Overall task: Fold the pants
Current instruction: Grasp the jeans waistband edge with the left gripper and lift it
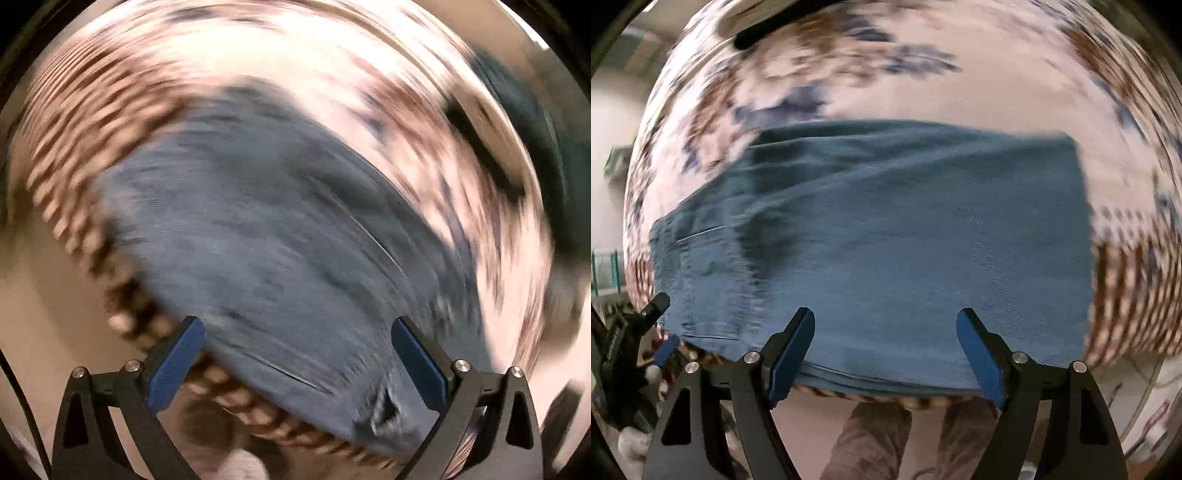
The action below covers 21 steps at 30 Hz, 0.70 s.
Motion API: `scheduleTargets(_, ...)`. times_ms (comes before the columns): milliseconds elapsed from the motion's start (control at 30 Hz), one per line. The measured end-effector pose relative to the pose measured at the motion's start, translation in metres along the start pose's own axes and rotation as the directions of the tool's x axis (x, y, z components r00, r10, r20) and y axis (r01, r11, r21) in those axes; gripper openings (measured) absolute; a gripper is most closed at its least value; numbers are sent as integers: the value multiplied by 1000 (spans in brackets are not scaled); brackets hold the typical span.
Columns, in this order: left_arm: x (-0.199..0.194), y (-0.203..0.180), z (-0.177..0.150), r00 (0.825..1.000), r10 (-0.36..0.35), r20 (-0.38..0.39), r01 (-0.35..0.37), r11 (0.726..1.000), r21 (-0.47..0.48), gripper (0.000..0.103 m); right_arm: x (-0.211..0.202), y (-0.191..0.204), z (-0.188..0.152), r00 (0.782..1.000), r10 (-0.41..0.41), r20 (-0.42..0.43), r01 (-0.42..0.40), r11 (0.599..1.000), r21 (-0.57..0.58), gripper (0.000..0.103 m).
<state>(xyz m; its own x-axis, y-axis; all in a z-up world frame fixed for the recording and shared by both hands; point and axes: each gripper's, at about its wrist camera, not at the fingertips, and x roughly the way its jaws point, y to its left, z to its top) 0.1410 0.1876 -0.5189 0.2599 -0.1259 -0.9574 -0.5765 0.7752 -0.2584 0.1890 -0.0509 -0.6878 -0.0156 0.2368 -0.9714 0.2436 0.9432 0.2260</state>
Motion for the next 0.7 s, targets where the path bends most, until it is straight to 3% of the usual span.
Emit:
scheduleTargets(100, -11, 61, 10, 997, 3, 76, 17, 965, -260, 103, 6, 36, 10, 1000, 11, -14, -11, 999, -42, 81)
scheduleTargets(167, -5, 92, 21, 997, -30, 72, 54, 931, -361, 97, 12, 57, 16, 1000, -1, -30, 0, 998, -61, 81)
scheduleTargets(233, 3, 118, 32, 995, -60, 75, 86, 900, -428, 85, 19, 77, 21, 999, -7, -40, 4, 997, -72, 81)
scheduleTargets(267, 10, 127, 37, 995, -75, 72, 99, 892, -441, 81, 23, 85, 24, 999, -10, -43, 7, 997, -78, 81)
scheduleTargets(300, 11, 131, 39, 995, -74, 66, 96, 890, -445, 70, 26, 93, 26, 999, -18, -42, 14, 996, -83, 81)
scheduleTargets(367, 22, 141, 46, 993, -99, 68, 119, 883, -455, 62, 31, 104, 29, 999, -28, -44, 24, 996, -90, 81)
scheduleTargets(433, 22, 142, 42, 990, -97, 100, 131, 893, -430, 46, 34, 111, 31, 998, -42, -53, 37, 995, -96, 81)
scheduleTargets(467, 25, 133, 43, 990, -93, 109, 131, 901, -413, 43, 35, 113, 32, 997, -49, -53, 44, 995, -93, 81)
scheduleTargets(567, 27, 131, 39, 989, -81, 127, 127, 906, -404, 42, 38, 112, 32, 997, -44, -56, 40, 996, -73, 81)
scheduleTargets(633, 34, 135, 43, 986, -106, 125, 150, 892, -426, 54, 41, 107, 32, 997, -44, -61, 40, 997, -65, 81)
scheduleTargets(700, 46, 137, 47, 981, -152, 119, 190, 871, -452, 57, 42, 102, 31, 997, -43, -66, 40, 998, -51, 81)
